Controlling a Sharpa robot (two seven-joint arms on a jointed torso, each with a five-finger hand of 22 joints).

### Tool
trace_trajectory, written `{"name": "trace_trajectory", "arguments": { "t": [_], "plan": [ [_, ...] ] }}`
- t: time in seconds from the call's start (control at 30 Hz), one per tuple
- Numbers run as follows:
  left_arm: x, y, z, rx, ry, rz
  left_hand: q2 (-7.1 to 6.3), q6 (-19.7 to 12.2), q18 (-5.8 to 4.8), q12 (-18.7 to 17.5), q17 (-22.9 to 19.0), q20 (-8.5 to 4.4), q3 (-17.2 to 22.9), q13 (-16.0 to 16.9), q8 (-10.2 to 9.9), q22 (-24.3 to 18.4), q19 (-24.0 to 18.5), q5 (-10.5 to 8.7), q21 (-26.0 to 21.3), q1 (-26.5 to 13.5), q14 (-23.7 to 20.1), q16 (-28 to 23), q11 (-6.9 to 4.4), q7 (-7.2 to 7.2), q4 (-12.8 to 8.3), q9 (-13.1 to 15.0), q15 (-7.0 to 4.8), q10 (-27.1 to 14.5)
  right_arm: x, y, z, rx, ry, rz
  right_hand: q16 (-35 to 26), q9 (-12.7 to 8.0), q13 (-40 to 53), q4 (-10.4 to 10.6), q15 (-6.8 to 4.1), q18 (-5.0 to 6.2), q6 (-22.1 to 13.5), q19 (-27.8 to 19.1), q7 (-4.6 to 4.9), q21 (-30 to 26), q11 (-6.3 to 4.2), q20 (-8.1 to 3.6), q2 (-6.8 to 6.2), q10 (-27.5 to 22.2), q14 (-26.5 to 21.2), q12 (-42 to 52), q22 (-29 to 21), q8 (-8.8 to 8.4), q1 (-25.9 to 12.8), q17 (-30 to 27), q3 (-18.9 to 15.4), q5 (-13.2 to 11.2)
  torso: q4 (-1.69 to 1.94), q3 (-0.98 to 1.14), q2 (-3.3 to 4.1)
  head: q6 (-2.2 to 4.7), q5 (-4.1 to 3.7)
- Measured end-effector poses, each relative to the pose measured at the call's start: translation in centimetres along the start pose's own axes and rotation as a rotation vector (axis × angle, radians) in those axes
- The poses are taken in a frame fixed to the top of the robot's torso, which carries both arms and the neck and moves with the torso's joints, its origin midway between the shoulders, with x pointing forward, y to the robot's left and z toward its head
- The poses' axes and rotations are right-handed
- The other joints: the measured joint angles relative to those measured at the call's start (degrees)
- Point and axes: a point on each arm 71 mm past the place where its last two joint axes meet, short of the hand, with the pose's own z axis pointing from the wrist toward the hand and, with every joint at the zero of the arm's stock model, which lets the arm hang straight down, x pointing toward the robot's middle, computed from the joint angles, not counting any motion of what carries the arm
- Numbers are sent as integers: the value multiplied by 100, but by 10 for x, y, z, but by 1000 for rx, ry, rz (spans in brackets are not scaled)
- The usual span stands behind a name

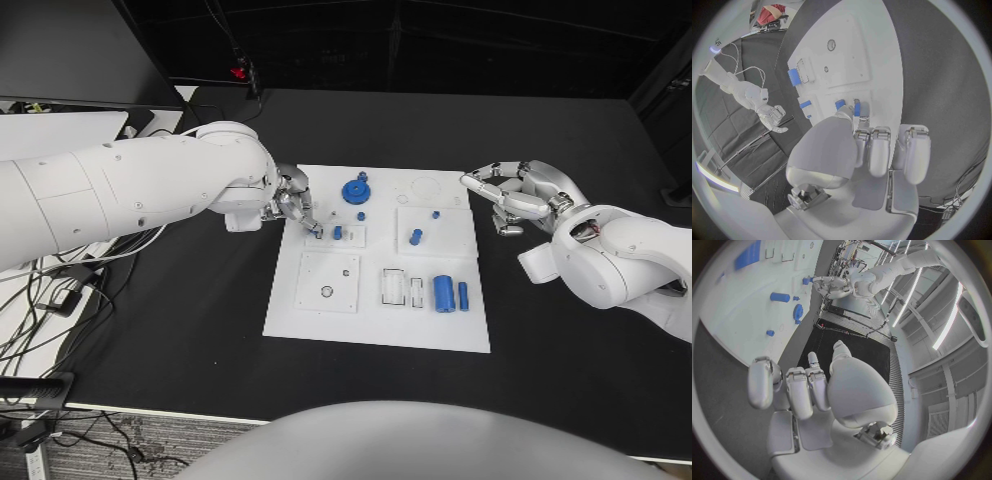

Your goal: Assemble the parts on the task board

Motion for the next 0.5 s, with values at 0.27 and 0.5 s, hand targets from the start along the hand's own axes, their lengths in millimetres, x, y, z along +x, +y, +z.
{"name": "trace_trajectory", "arguments": {
  "t": [0.27,0.5],
  "plan": [
    [1,-4,2,2,6,7,0,0,0,0,0,0,2,0,-17,0,0,14,0,0,0,0,0,0,0,-1,0,0,0,0,0,0,0,0,0,0,0,0,0,0,0,0,0,0,0,0,0,0,0,0,0,0,0,0,0,0,0,0,-1,0,1],
    [1,-3,2,-2,13,11,0,0,0,1,0,0,21,-24,-22,0,0,14,0,0,0,0,0,0,14,-3,0,0,0,0,0,1,0,0,0,0,0,0,0,0,0,0,0,0,0,0,0,0,0,0,0,0,0,0,0,0,0,0,-1,0,-24]
  ]
}}
